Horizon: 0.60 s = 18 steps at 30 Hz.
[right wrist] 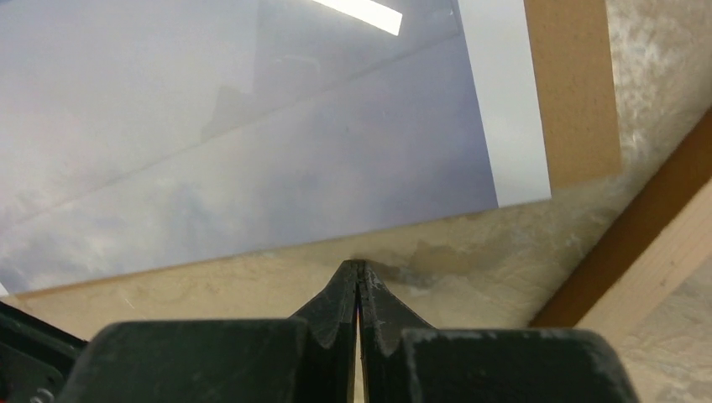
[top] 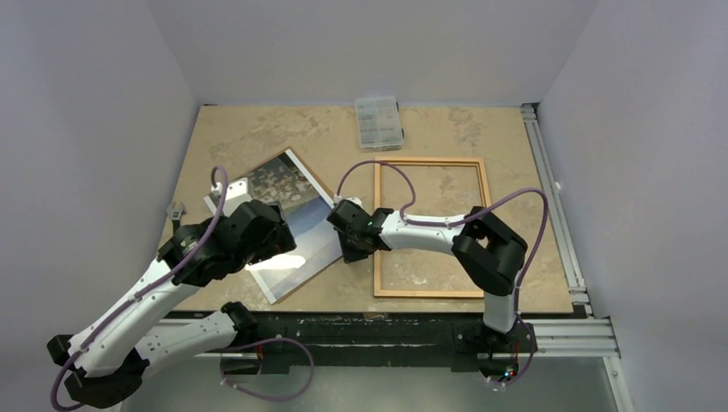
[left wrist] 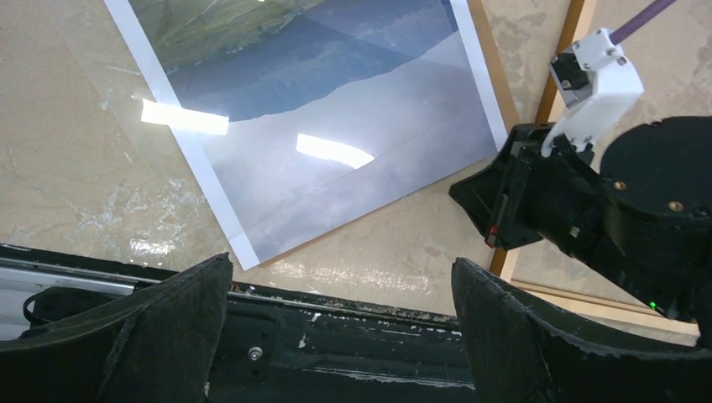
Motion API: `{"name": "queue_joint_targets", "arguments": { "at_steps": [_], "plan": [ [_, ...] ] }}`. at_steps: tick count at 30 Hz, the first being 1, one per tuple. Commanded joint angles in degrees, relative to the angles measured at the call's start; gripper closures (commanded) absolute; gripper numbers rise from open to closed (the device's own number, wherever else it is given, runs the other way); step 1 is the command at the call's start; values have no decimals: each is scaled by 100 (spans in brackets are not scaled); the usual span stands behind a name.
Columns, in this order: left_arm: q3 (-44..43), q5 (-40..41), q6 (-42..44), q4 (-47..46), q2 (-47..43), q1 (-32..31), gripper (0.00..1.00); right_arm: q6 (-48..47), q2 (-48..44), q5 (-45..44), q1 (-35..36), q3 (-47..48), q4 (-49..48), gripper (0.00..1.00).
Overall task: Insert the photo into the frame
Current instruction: Move the photo frame item to the center of the board.
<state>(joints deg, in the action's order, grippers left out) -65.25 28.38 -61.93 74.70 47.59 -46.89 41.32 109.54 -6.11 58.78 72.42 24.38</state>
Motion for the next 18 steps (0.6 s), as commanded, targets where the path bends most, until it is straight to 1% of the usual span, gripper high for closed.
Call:
{"name": "queue_joint_targets", "arguments": {
  "at_steps": [1,2,3,5,10,14,18],
  "plan": [
    [19,45,112,-174,354,23,0,-347,-504,285,-5,-325,-9,100],
    [86,-21,166,-272,428,60,0,-366,-602,335,-7,-347,-34,98],
    [159,-128,231,-393,507,105,0,-370,-703,367,-22,-362,-45,91],
    [326,-311,325,-644,637,205,0,-400,-860,473,-76,-397,-109,82],
    [942,-929,565,-1383,850,601,0,-467,-1030,789,-441,-426,-239,66],
    [1810,-1715,829,-2316,877,1214,0,-581,-940,1114,-815,-360,-348,57],
    [2759,-2389,988,-3078,805,1996,0,-650,-696,1531,-1151,-178,-504,50]
  ]
}}
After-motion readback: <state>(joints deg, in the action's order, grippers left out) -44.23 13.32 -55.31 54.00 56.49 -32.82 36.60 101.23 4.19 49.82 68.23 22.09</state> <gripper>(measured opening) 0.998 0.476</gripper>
